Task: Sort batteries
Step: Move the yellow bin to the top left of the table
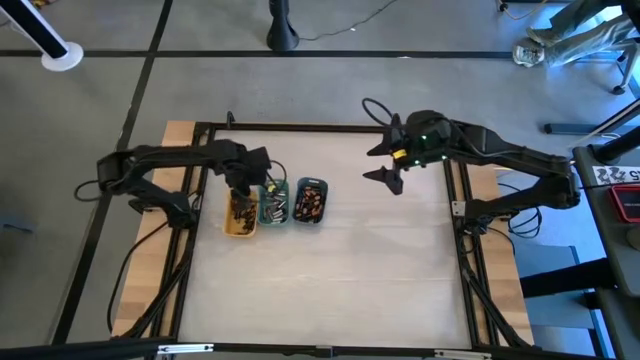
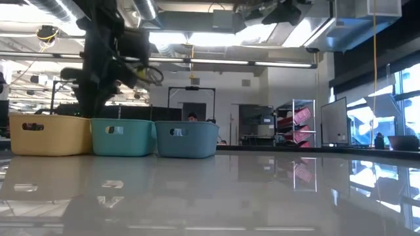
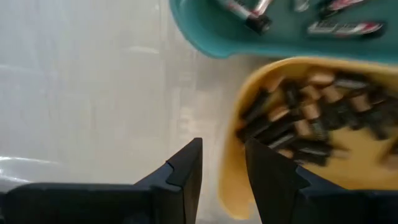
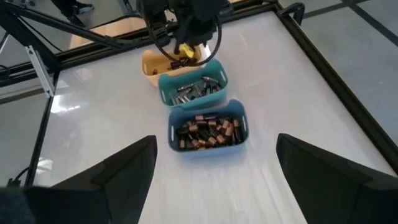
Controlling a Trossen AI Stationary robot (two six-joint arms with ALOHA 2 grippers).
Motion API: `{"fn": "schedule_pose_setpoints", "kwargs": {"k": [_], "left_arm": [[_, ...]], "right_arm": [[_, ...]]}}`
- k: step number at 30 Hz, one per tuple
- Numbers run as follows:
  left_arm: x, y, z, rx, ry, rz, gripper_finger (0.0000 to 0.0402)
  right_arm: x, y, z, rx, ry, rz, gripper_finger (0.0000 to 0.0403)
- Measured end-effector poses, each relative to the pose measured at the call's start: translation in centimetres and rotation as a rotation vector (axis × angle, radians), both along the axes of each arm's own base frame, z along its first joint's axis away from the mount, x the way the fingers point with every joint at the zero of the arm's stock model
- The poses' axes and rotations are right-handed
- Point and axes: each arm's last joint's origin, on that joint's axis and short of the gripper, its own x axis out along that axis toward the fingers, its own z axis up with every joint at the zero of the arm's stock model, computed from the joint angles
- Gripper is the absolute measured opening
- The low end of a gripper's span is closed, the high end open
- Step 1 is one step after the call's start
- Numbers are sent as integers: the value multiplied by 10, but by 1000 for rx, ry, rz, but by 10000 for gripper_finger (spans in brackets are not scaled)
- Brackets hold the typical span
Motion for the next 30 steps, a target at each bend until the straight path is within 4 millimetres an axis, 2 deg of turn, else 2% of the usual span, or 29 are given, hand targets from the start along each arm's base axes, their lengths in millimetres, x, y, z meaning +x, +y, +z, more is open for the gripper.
{"fn": "schedule_pose_setpoints", "kwargs": {"k": [8, 13, 16, 22, 30], "left_arm": [[7, 21, -19, -39, 21, -83, 114], [4, 30, -25, -112, 10, -94, 111], [1, 33, -26, -125, 8, -111, 89], [-2, 35, -26, -139, 16, -92, 10], [3, 29, -22, -122, 26, -205, 2]], "right_arm": [[-9, 2, 1, 6, 26, -7, 331], [-12, 3, -1, 9, 57, -12, 331], [-13, 3, -2, 4, 75, -23, 331], [-16, 3, -2, -3, 83, -17, 331], [-16, 2, -3, -40, 99, -34, 331]]}}
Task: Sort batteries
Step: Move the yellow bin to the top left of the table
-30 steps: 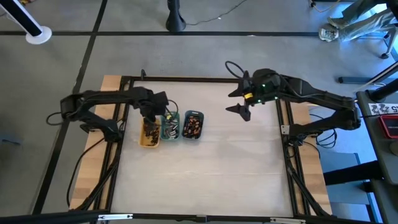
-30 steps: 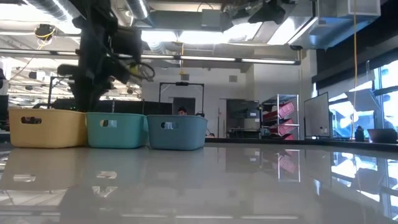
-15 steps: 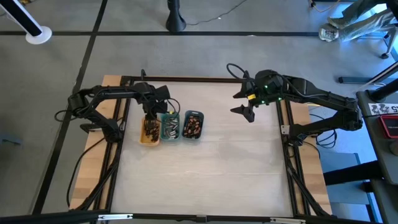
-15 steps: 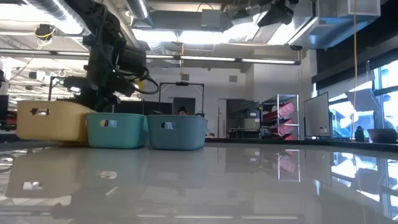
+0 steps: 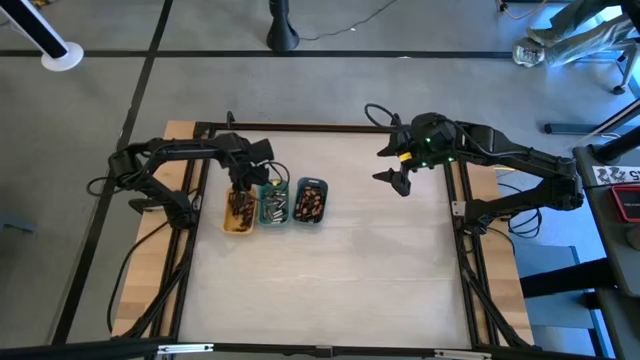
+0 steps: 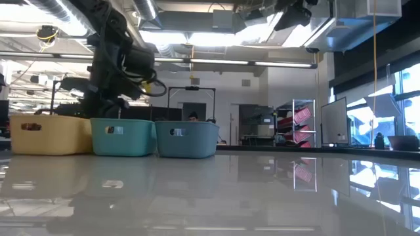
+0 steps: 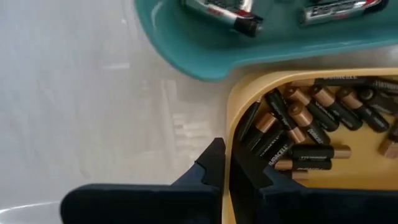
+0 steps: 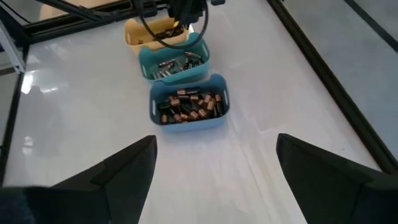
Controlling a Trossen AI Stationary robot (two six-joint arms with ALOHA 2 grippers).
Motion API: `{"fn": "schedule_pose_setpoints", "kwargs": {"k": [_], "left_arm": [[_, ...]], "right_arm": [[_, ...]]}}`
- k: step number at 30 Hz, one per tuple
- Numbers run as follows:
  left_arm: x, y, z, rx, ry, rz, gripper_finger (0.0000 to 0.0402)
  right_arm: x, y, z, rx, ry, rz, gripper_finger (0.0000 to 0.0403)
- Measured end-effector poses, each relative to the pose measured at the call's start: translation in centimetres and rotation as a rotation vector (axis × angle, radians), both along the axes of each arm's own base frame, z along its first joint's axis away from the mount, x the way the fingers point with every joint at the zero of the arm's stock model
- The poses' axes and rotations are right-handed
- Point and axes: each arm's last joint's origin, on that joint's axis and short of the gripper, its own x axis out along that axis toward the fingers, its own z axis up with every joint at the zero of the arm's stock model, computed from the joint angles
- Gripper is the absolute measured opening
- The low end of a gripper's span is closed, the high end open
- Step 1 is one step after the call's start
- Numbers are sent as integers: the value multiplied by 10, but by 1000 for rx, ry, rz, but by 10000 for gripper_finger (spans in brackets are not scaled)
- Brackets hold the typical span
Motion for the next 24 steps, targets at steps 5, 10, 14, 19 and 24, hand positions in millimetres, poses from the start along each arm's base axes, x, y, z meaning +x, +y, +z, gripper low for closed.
{"fn": "schedule_pose_setpoints", "kwargs": {"k": [5, 10, 14, 19, 24], "left_arm": [[3, 9, 8, 62, -4, -46, 1], [0, 26, 18, 125, -2, -87, 1], [-4, 48, 29, 181, -36, -90, 0], [-12, 77, 36, 249, -88, -50, 0], [-17, 101, 28, 231, -59, 16, 0]], "right_arm": [[-1, -1, 0, -21, 11, -21, 331], [-9, 0, 5, -28, -16, -25, 331], [-21, -3, 11, -31, -41, -58, 331], [-37, -8, 17, -31, -59, -107, 331], [-49, -7, 22, -19, -77, -134, 331]]}}
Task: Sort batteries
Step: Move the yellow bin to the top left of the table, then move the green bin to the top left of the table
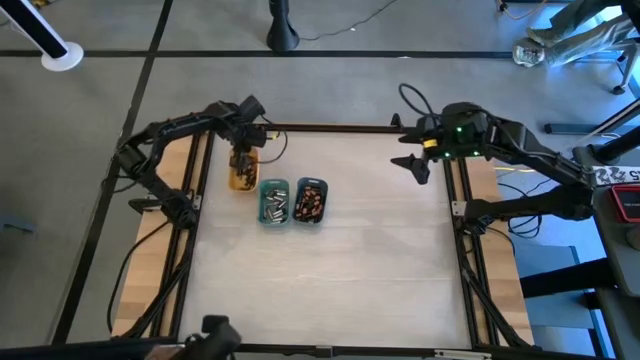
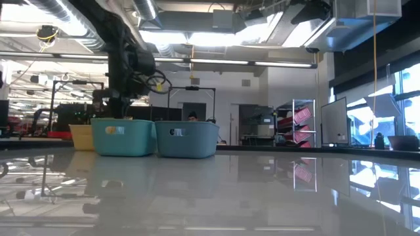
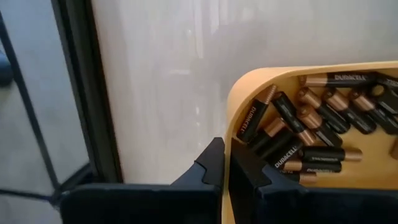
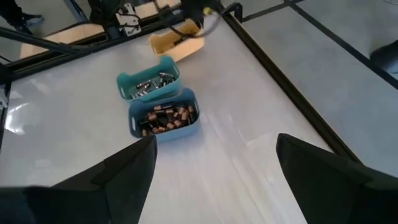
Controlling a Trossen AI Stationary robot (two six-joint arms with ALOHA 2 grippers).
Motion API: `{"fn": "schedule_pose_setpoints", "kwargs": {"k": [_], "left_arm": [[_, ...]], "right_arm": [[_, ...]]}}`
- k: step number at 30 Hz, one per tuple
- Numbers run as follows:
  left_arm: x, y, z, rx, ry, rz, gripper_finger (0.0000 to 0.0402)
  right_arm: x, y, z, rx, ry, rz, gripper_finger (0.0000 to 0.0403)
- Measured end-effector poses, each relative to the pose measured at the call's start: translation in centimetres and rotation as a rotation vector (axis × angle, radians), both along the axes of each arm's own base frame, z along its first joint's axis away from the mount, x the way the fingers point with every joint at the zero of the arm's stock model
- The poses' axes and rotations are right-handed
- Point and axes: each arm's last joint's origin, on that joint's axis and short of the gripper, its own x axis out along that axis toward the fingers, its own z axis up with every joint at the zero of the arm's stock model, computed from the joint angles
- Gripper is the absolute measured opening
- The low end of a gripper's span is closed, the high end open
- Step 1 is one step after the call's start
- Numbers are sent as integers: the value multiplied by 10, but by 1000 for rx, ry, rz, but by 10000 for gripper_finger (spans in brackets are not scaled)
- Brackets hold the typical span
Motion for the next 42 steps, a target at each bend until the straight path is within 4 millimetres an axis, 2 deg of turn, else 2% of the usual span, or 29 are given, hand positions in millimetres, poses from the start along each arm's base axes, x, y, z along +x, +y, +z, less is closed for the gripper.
{"fn": "schedule_pose_setpoints", "kwargs": {"k": [5, 11, 15, 22, 30, 37, 42], "left_arm": [[3, 15, -16, -39, 43, 95, 0], [6, 19, -27, -50, 72, 129, 10], [6, 20, -27, -34, 67, 140, 40], [10, 20, -27, -10, 64, 152, 116], [25, 8, -7, -15, 131, 108, 173], [32, -8, 12, -45, 208, 153, 182], [40, -27, 40, -35, 142, 209, 182]], "right_arm": [[-7, 3, 4, -6, -23, 0, 331], [-9, 3, 4, 30, -28, -23, 331], [-11, 5, 2, 56, -10, -11, 331], [-13, 5, 0, 83, 15, -17, 331], [-14, 6, -2, 89, 35, -16, 331], [-14, 6, -3, 80, 53, 3, 331], [-14, 7, -3, 65, 56, 26, 331]]}}
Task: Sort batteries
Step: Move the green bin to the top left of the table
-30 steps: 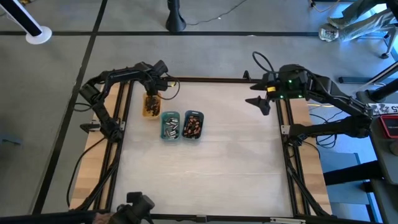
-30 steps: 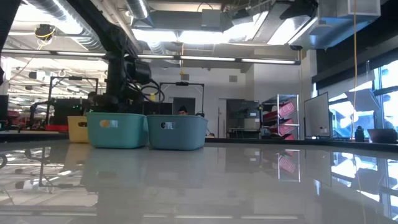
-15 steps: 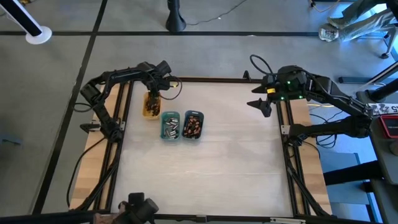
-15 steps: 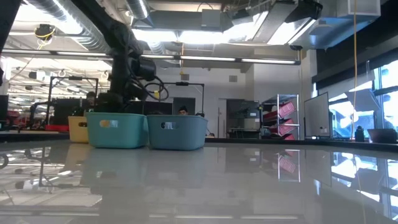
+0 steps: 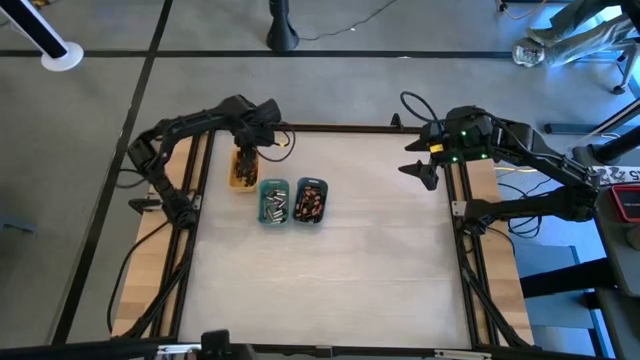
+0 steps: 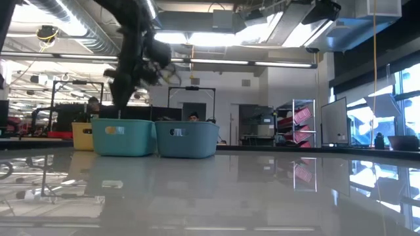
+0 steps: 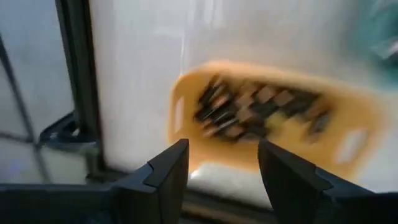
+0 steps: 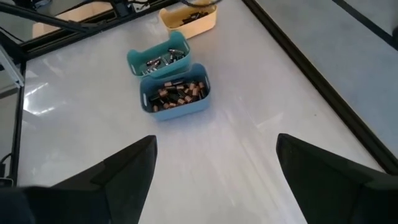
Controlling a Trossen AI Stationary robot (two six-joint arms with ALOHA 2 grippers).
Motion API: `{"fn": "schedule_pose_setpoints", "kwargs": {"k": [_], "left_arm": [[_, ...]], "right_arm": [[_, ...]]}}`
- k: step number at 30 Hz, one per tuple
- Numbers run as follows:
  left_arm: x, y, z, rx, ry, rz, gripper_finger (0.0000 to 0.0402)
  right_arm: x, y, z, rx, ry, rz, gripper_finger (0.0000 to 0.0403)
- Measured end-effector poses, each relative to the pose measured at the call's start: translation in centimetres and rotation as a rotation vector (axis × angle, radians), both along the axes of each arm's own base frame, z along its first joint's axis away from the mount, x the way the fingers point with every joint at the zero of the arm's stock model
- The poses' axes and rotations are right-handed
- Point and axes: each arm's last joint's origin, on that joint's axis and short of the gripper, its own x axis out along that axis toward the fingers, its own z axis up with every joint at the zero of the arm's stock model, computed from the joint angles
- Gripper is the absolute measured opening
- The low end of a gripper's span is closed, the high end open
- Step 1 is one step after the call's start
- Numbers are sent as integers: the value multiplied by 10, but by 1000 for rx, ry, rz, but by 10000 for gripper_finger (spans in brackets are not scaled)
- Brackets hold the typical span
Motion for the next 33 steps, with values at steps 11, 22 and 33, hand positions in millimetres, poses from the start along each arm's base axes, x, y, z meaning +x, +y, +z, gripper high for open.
{"fn": "schedule_pose_setpoints", "kwargs": {"k": [11, 22, 33], "left_arm": [[23, -116, 56, -188, -433, -42, 169], [53, -232, 0, -291, -488, -296, 24], [77, -223, -69, -282, -292, -214, 3]], "right_arm": [[0, 0, 0, -44, 8, 38, 331], [1, -1, 1, -102, 9, 57, 331], [2, -1, 2, -124, -4, 68, 331]]}}
